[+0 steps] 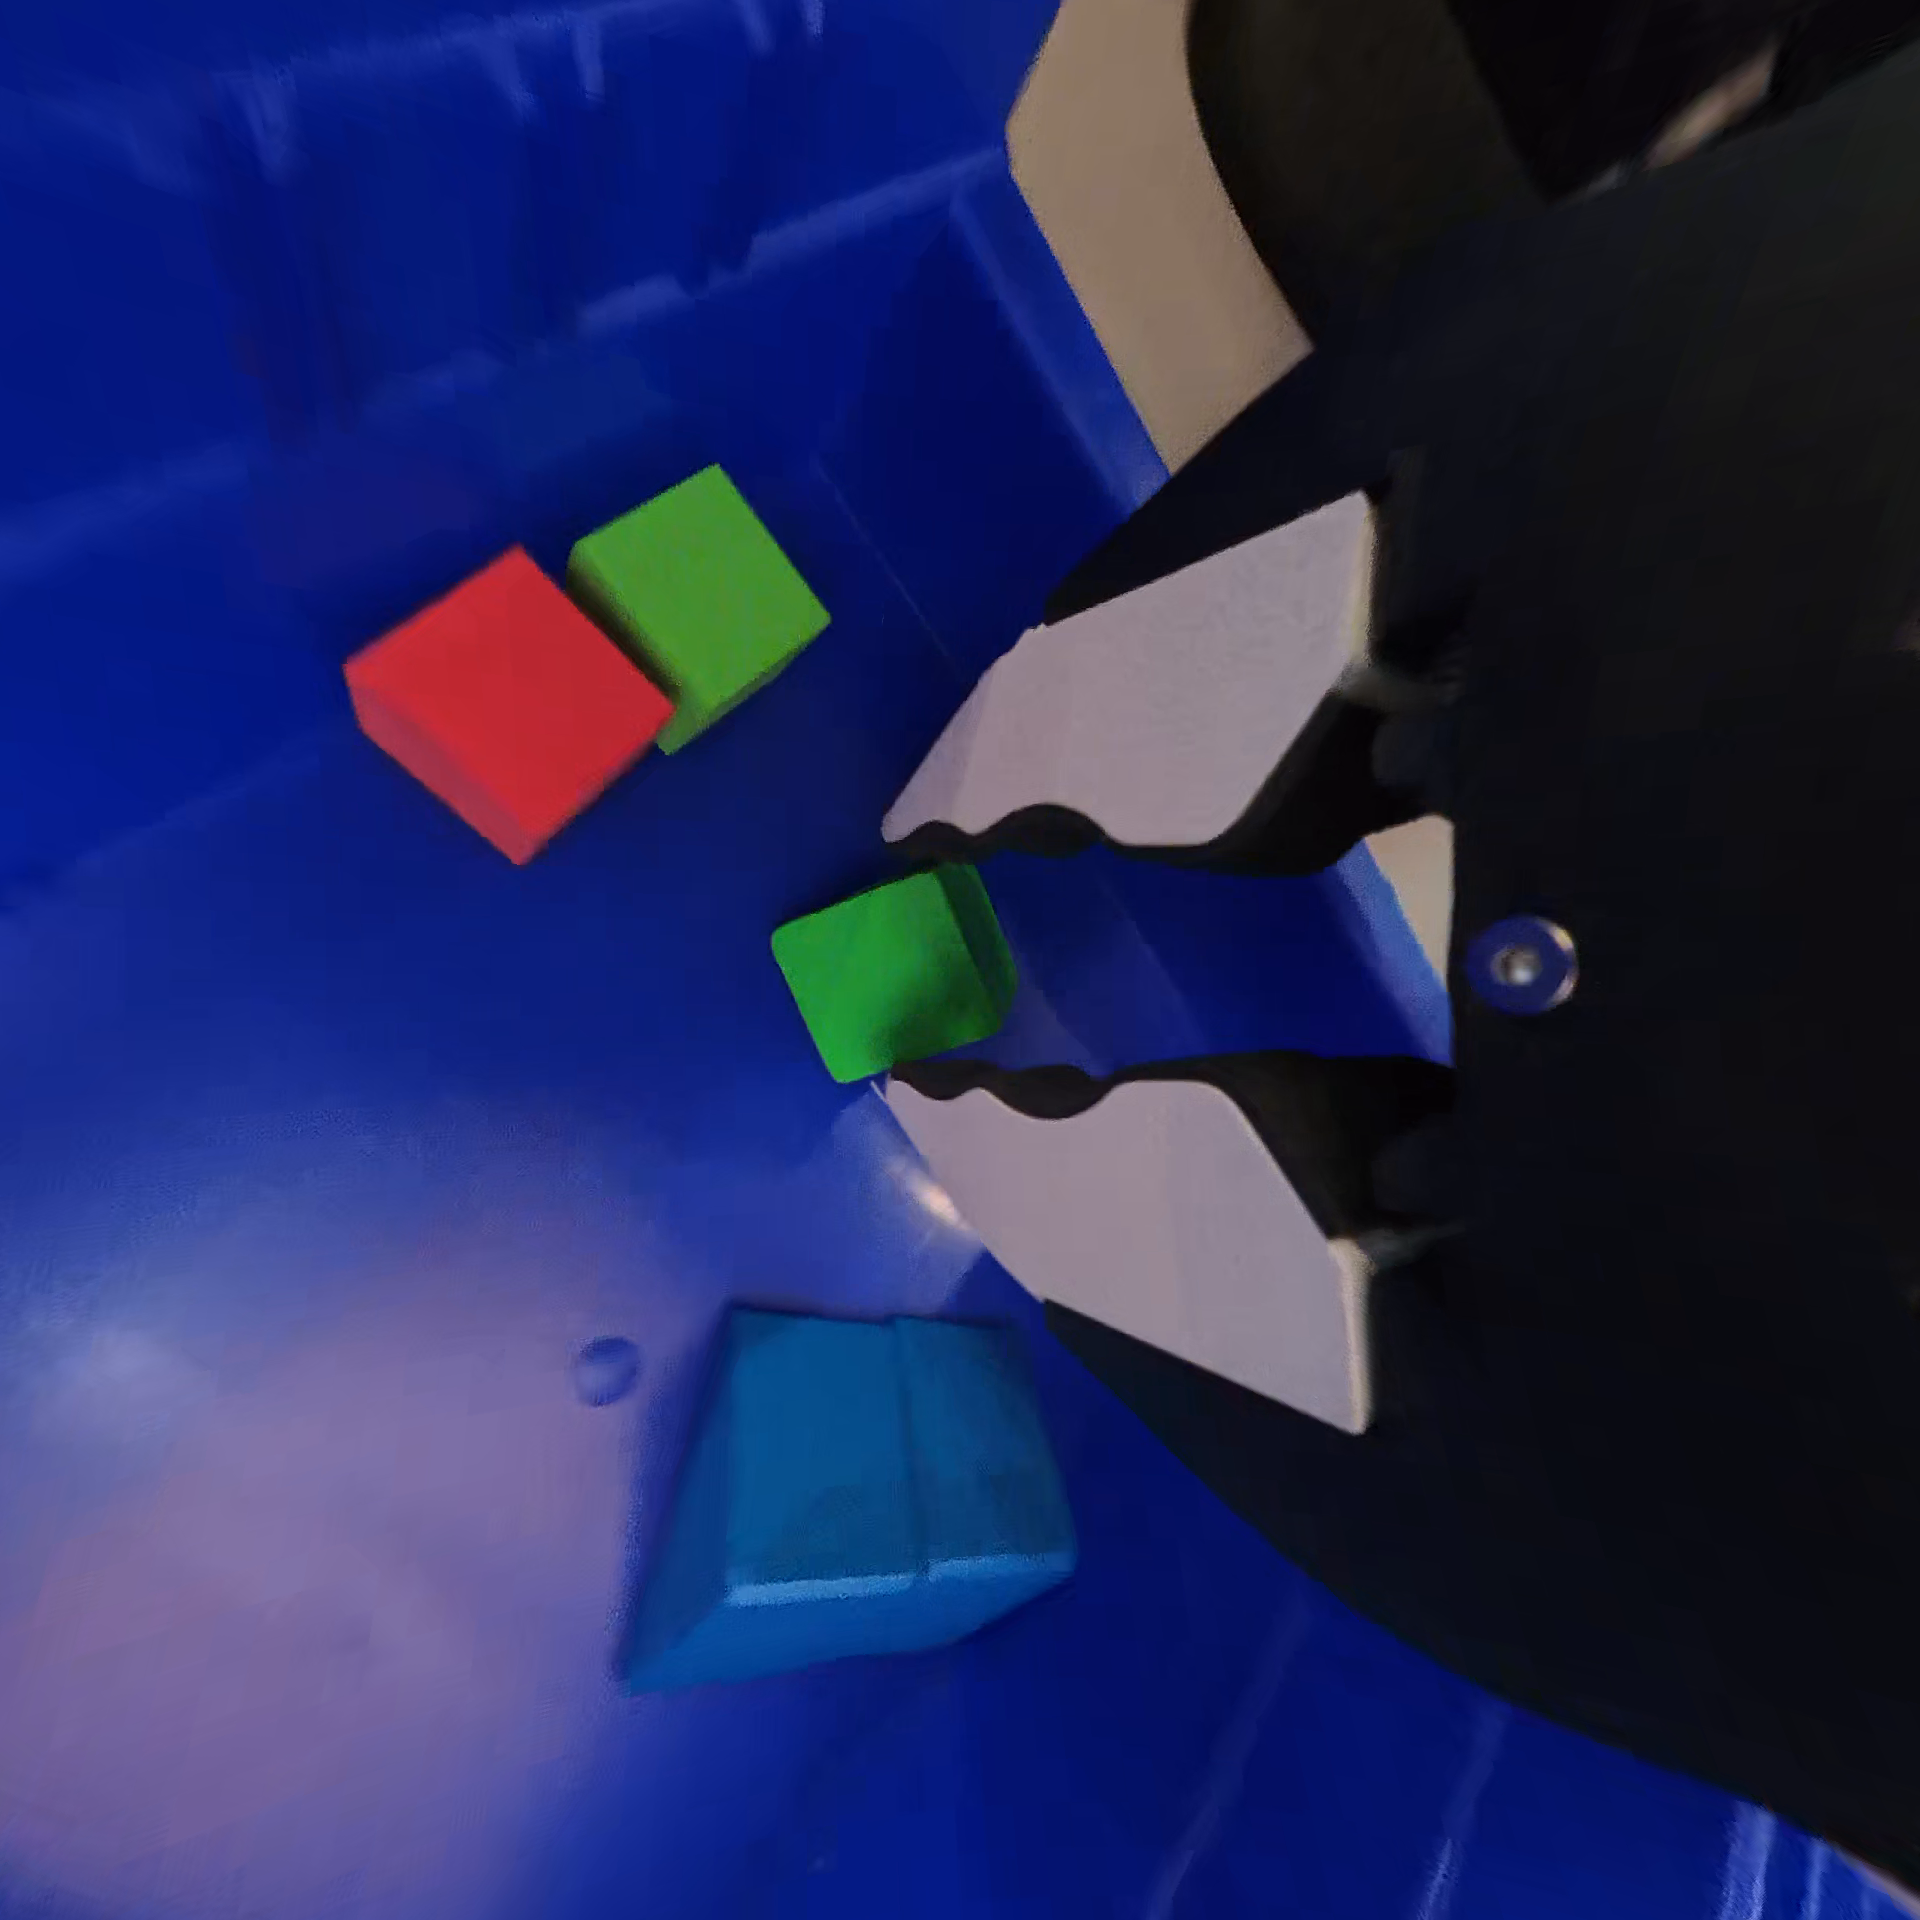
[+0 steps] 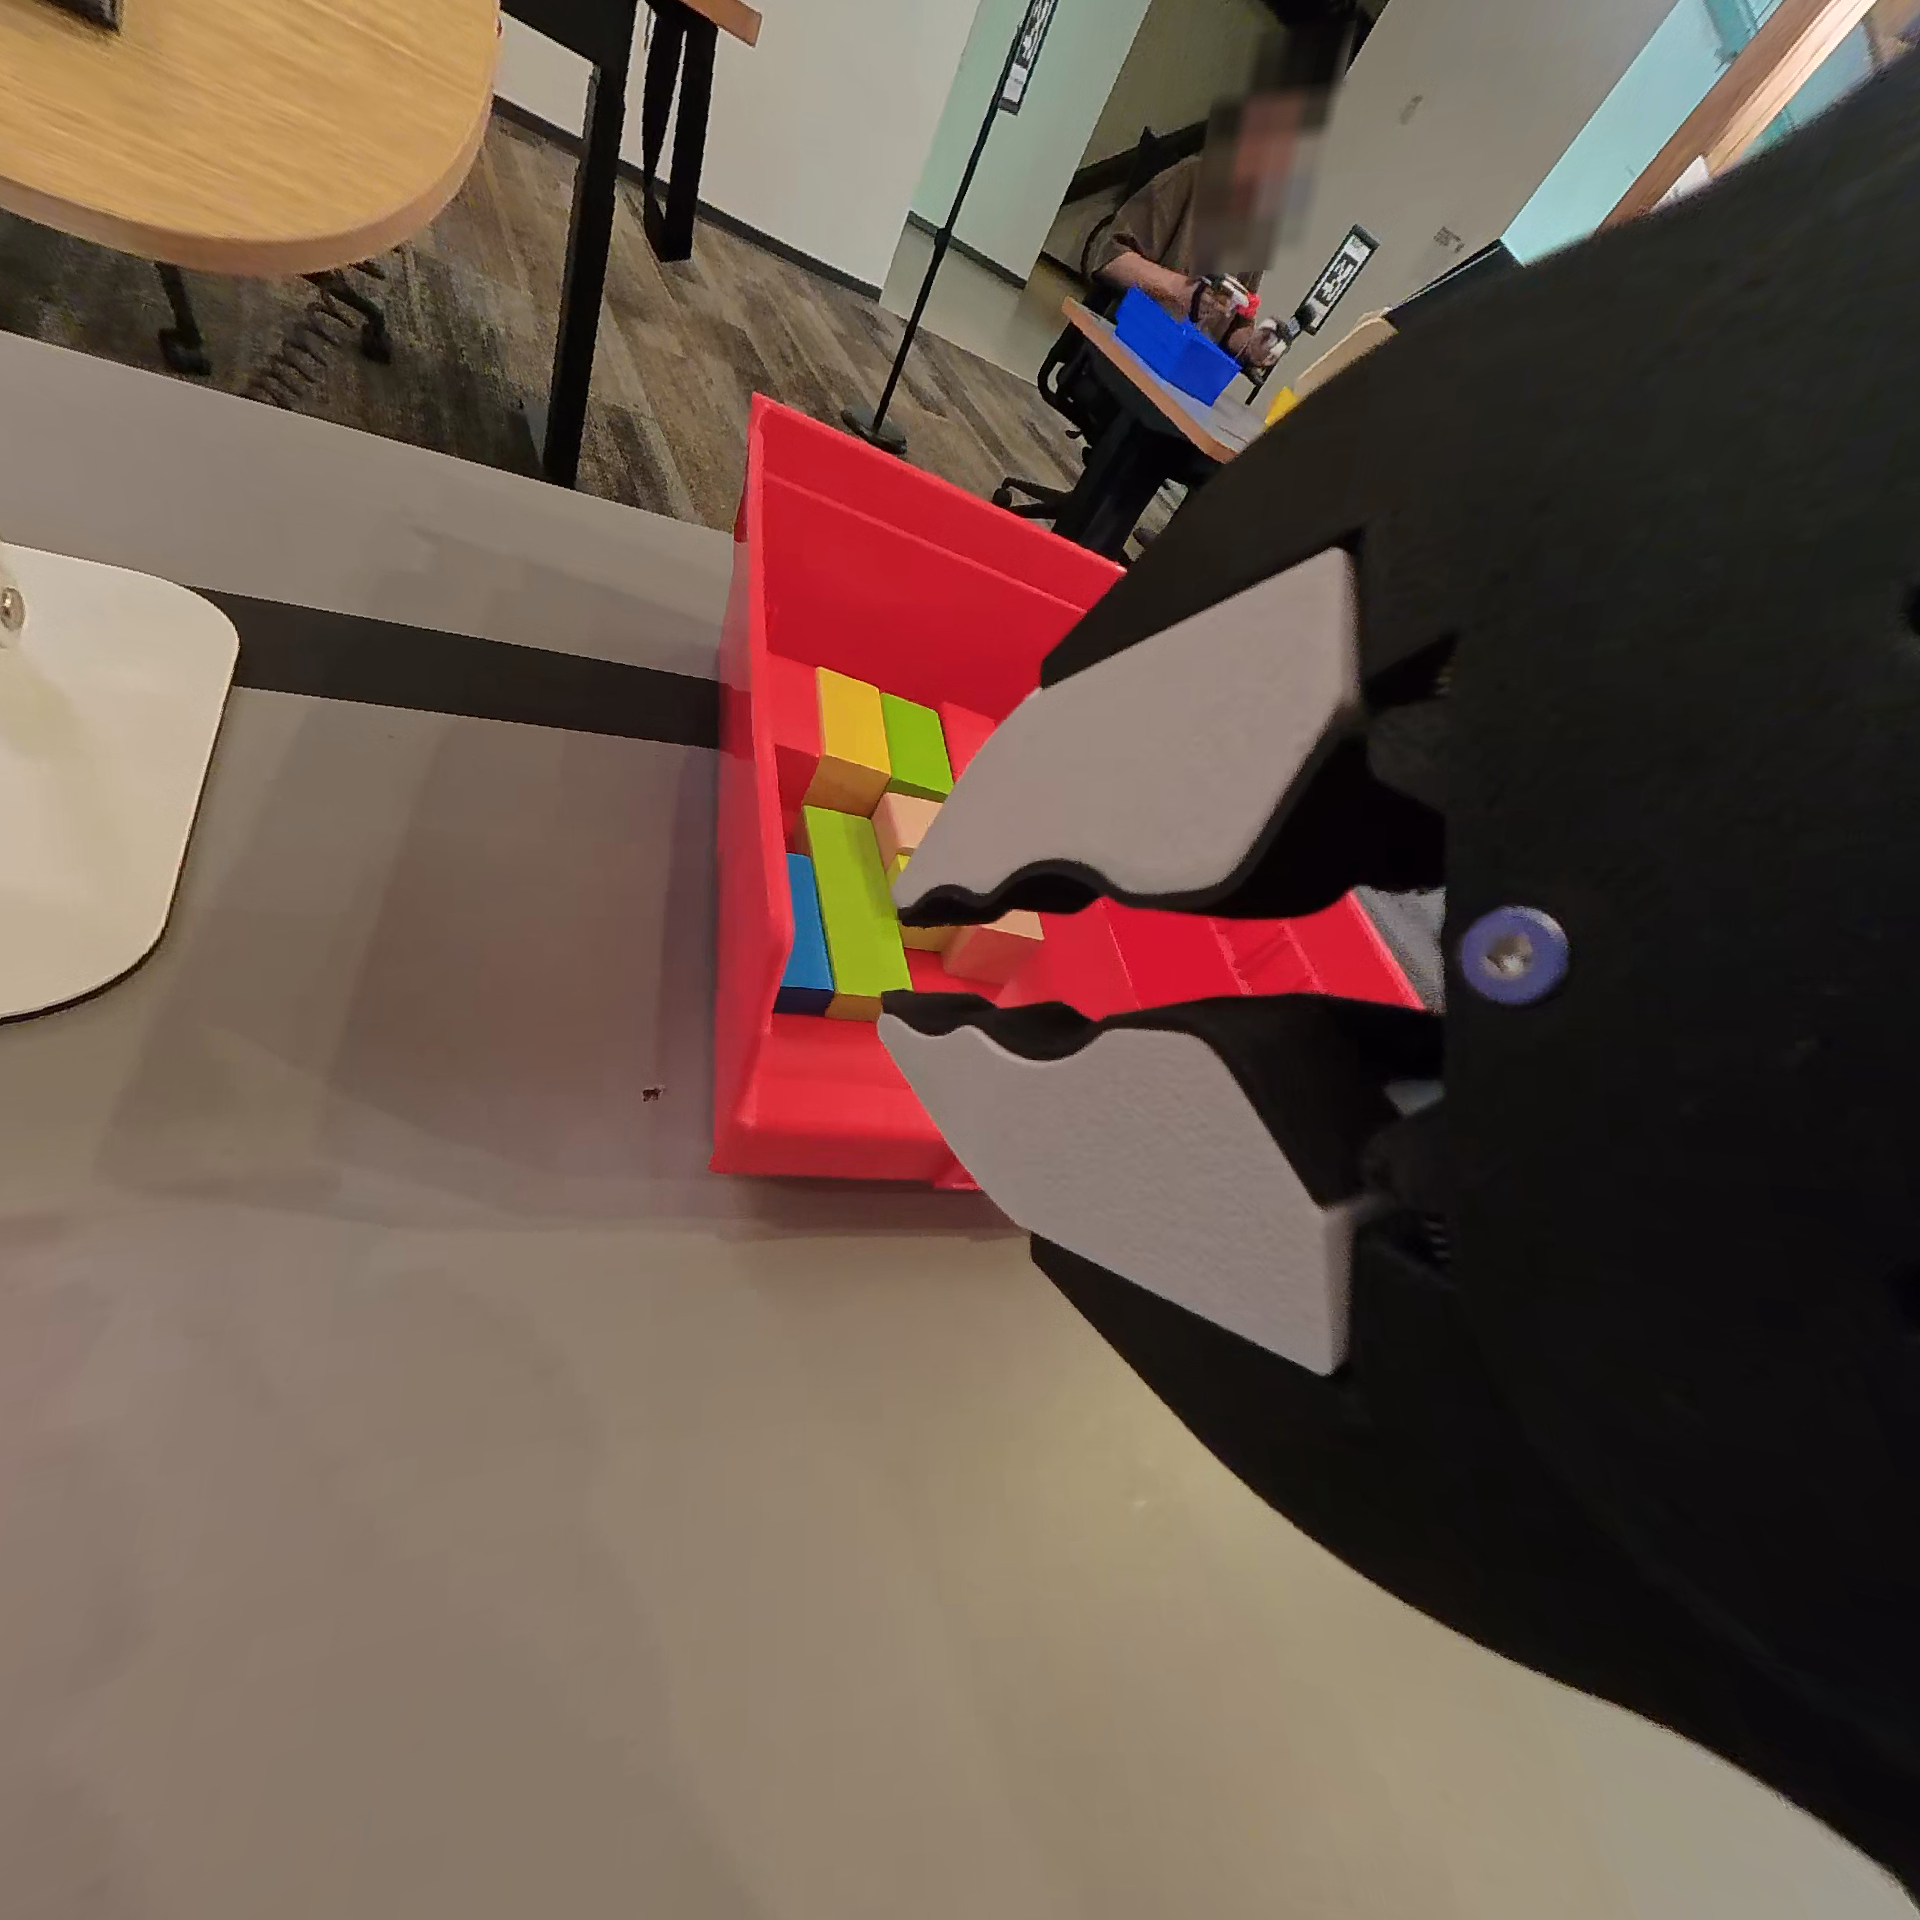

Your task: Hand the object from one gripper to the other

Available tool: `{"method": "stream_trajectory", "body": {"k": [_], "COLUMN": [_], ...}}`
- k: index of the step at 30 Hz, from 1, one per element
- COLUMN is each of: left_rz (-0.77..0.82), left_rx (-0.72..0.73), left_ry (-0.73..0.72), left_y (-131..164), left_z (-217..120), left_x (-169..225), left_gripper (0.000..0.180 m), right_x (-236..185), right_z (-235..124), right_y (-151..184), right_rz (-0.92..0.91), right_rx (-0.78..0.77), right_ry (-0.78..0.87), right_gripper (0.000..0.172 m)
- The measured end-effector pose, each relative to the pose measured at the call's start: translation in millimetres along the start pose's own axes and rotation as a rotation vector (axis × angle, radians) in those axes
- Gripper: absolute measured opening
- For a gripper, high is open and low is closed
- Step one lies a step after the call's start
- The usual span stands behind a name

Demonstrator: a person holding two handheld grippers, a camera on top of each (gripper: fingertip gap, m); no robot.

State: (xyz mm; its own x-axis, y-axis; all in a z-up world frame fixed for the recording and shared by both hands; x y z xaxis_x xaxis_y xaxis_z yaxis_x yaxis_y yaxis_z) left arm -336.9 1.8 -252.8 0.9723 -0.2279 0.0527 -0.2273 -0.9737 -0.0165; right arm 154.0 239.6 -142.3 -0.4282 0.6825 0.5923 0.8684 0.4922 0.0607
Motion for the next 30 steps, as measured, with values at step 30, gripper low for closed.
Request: {"method": "stream_trajectory", "body": {"k": [30], "left_rz": [0.609], "left_rx": [0.561], "left_ry": [-0.01], "left_y": [-22.3], "left_z": [-150.6], "left_x": [128.6], "left_gripper": [0.036], "right_x": [26.7], "right_z": [-110.1], "right_y": [-358.9], "right_rz": [0.061], "right_rx": [0.983], "right_ry": [-0.265], "right_gripper": [0.041]}}
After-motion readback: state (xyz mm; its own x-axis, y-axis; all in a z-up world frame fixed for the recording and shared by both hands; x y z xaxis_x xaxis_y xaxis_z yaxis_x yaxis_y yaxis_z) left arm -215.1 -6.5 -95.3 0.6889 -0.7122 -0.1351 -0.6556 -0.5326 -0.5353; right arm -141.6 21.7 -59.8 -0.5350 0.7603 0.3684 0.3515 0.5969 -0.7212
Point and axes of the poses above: each gripper's, where its closed fingertips meet, z out along the fingers, y out of its underside, x = y × z across the jaws, the point moved 1 cm from there along -z, back along the fingers, and after that the axes turned 4 degrees about -z, right-handed, at the moved point
